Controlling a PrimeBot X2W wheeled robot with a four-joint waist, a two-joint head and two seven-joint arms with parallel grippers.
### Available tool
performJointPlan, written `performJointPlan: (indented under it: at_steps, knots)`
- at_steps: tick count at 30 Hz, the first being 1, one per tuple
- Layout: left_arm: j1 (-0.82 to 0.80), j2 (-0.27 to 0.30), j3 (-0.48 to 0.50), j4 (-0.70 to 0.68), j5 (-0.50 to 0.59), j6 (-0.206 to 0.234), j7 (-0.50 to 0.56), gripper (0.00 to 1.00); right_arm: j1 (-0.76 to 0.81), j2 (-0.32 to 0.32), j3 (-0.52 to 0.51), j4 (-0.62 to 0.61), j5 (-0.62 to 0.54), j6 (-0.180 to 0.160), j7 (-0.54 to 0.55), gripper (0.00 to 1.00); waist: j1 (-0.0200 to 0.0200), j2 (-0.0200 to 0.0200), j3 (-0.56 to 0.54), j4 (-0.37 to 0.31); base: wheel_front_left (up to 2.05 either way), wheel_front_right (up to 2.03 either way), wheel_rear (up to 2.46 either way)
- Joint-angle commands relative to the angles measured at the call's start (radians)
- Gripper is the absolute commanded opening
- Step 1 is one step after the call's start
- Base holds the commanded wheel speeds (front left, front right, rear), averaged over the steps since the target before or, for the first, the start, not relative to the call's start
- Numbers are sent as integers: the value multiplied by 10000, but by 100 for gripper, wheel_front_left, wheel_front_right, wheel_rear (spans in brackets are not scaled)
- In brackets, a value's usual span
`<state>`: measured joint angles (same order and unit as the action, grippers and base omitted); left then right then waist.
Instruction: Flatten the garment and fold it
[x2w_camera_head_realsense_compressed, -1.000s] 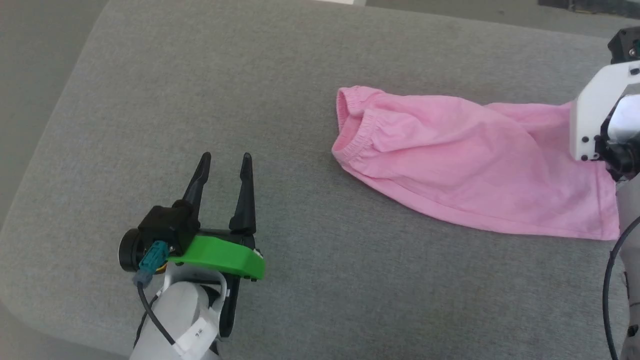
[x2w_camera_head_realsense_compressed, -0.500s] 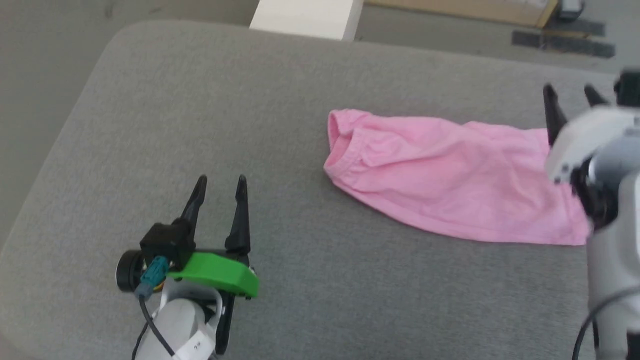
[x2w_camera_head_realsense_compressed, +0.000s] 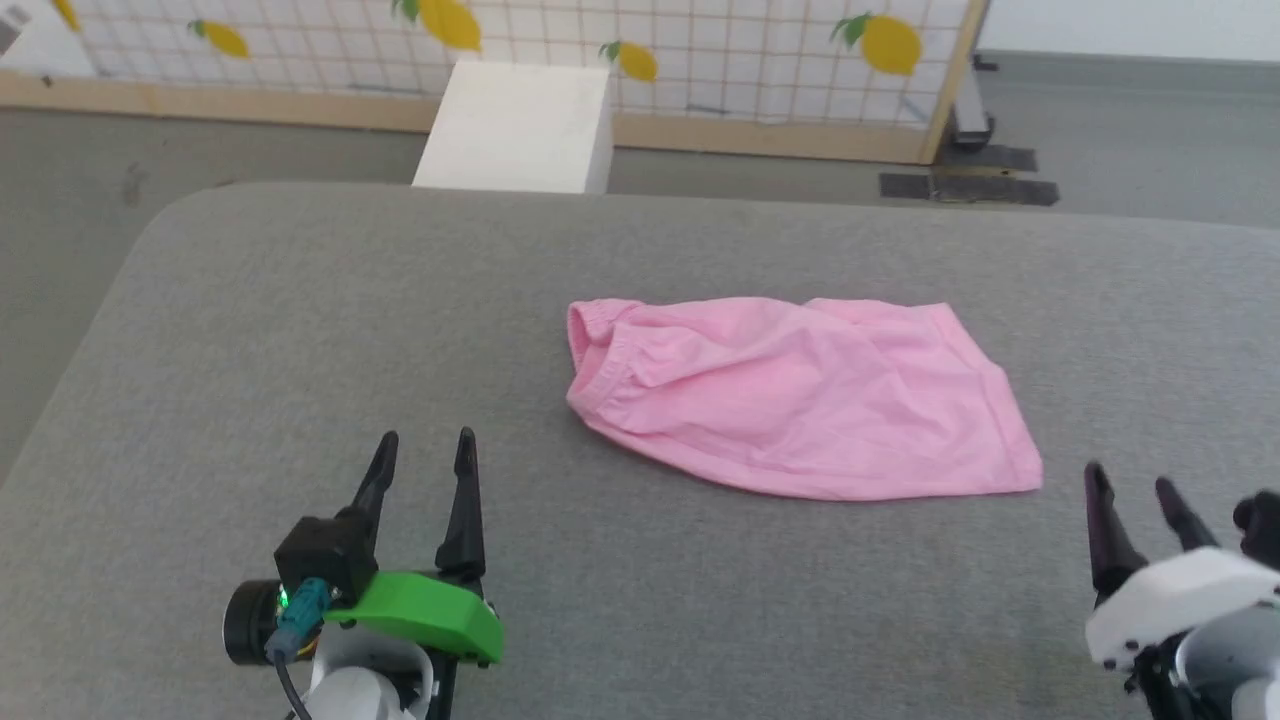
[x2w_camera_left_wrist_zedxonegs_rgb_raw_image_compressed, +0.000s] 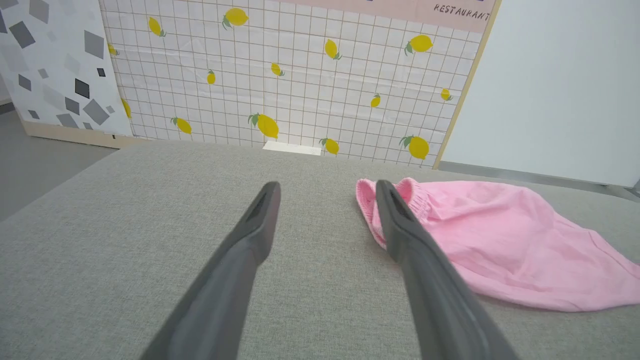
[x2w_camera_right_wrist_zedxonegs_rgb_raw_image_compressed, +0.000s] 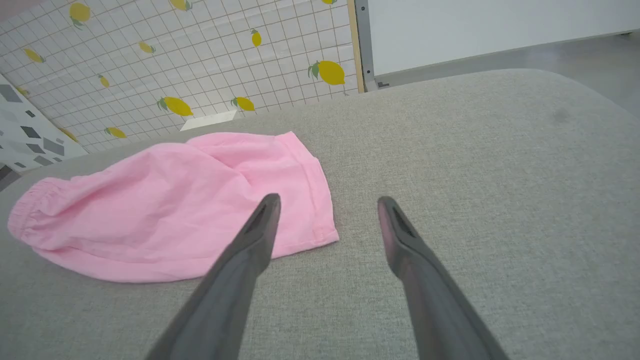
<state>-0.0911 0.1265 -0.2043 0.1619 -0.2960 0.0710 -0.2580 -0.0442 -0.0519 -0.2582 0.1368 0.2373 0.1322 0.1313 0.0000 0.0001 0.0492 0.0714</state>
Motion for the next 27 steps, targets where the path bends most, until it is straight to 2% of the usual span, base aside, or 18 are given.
performJointPlan:
  at_steps: [1,4,8,10,13,15,17,22,27]
  knots:
    - [157,51,11,7,-96,48,18,100,173,11,34,-88,262,-15,-83,100,0,-1,-283,-336,0,0,0]
    - [32,35,-102,74,-206,-75,285,100,373,13,51,-201,537,-15,-188,100,0,-1,-248,-422,0,0,0]
    - [-1087,148,-360,438,-413,-456,1640,100,288,14,-12,-460,533,-15,-67,100,0,-1,50,-493,0,0,0]
    - [-1934,261,-535,778,-510,-711,2671,100,151,15,-44,-566,515,-15,33,100,0,-1,224,-540,0,0,0]
    - [-3173,265,-865,1583,-993,-1156,5026,100,-100,15,-14,-681,472,-15,184,100,0,-1,591,-657,0,0,0]
    - [-3812,228,-1008,2087,-1300,-1213,6626,100,-258,15,64,-716,485,-15,239,100,0,-1,824,-767,0,0,0]
    - [-4374,273,-1148,2342,-1371,-1241,7621,100,-399,15,134,-737,527,-15,268,100,0,-1,1081,-885,0,0,0]
    - [-5049,492,-1458,2896,-1196,-1269,8673,100,-645,16,200,-717,606,-15,200,100,0,-1,1581,-1142,0,0,0]
    - [-5163,561,-1520,3194,-1144,-1227,8689,100,-731,16,84,-707,553,-15,116,100,0,-1,1765,-1197,0,0,0]
